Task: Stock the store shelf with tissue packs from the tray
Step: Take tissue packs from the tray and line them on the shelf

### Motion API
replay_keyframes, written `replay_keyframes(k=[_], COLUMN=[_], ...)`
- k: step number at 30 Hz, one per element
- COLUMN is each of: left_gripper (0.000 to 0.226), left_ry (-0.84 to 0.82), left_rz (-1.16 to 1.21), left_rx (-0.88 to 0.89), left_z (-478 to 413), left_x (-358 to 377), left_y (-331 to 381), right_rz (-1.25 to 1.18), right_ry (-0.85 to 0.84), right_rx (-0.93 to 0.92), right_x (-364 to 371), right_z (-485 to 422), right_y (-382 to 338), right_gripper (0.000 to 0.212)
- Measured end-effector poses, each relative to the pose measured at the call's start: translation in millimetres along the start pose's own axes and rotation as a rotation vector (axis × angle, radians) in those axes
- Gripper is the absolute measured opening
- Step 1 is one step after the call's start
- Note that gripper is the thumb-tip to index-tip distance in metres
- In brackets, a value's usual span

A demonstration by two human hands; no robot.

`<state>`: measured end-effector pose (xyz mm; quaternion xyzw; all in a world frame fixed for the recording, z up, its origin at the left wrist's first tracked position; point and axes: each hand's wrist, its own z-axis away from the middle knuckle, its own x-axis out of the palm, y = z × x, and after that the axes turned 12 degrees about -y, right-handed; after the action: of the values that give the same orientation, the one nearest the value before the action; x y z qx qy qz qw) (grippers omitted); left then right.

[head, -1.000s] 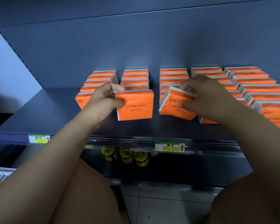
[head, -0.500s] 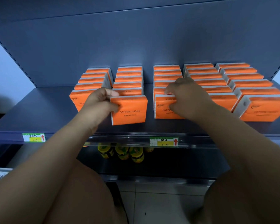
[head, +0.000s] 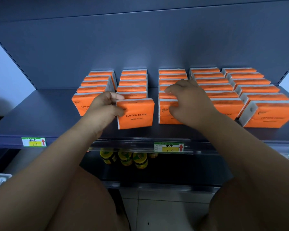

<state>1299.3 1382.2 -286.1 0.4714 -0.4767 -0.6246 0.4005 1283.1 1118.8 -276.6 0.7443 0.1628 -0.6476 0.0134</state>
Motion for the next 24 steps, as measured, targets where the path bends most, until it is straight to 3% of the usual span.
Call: replay_keyframes(k=[3,7,17,20,24], left_gripper=[0.043,0.042,0.038,0.043,0.049], left_ry=[0.003,0.021,0.179,0.195,0.175], left_rz=[0.009,-0.012,-0.070,-0.051,-0.065], left_rx=[0.018,0.026,0.030,-0.023,-0.069], left_z=[1.3,3.8,4.1,2.8,-0.3], left_x=[-1.9,-5.0,-18.2,-24.9,-26.9], left_y=[1.7,1.0,-8.0,-8.9,-9.3], right_rz=[-0.126,-0.386,-0.746,-0.774,-0.812], right_ry=[0.053,-0.023,-0.159,-0.248,-0.313], right_rx=[-0.041,-0.058,0.042,0.075,0.125], right_x=[2.9,6.2,14.2,20.6,27.0], right_z=[0.0,4.9,11.0,11.7,10.8], right_y=[-14.1,-34.0,-66.7,-77.1,-86.3], right_gripper=[0.037,0.022,0.036,0.028,0.033])
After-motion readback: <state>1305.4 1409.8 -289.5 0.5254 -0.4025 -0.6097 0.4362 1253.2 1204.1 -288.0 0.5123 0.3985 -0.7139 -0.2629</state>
